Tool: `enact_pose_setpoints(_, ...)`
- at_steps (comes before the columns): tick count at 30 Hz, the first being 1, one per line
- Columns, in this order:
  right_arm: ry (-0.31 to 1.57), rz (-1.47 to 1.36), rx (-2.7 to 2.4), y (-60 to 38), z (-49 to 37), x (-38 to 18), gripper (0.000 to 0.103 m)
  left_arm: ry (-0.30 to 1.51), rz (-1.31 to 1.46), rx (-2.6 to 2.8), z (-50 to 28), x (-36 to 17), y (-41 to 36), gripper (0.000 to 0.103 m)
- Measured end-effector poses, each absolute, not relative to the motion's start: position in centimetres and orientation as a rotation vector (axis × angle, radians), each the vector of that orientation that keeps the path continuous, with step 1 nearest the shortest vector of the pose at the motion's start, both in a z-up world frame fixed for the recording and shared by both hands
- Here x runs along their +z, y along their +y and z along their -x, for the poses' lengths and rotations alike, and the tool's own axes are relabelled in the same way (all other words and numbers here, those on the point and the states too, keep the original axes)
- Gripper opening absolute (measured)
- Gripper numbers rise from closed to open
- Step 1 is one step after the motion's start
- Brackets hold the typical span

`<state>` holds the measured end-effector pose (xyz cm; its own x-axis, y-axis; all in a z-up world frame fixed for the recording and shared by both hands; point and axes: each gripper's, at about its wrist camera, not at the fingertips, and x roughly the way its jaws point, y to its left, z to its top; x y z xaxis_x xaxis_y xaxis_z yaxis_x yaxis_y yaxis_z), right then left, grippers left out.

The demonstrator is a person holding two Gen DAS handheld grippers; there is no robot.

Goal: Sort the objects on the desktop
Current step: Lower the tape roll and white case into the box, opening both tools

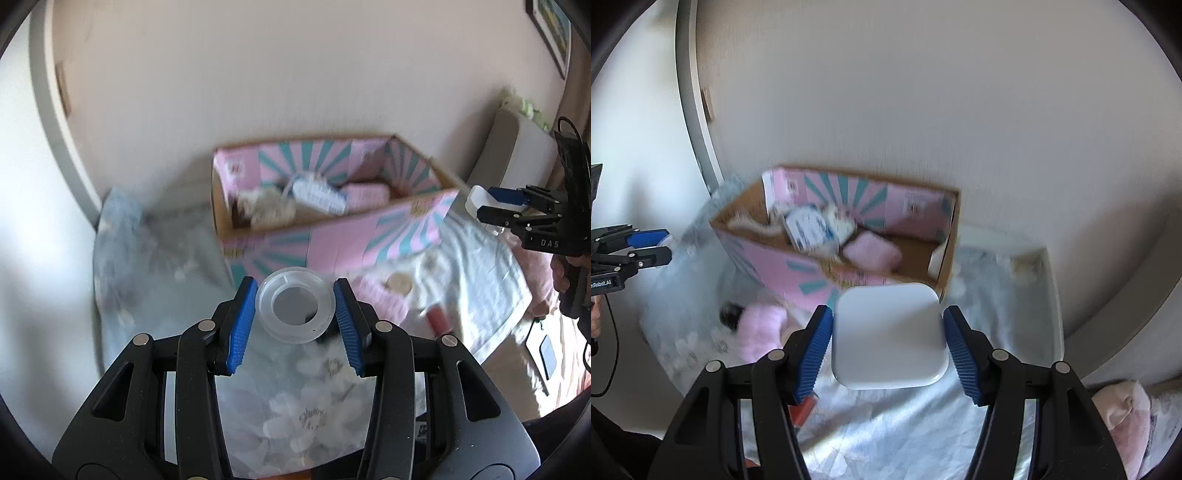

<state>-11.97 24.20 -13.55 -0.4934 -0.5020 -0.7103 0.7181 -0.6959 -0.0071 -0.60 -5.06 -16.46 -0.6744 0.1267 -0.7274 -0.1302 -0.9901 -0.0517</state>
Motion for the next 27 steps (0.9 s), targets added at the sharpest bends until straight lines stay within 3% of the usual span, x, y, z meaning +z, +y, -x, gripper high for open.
enact_pose_setpoints(15,0.412,-0.874,-2.141,21.1,16.7,-5.7,0.058,0.161,1.156,2.643,8.5,-9.3,-2.5,0.039)
enact_pose_setpoints(27,0.511,-0.933,-2.010,14.8,21.8,-8.3,0.058,0.147,1.244,2.473,19.8,-11.0,2.1,0.039)
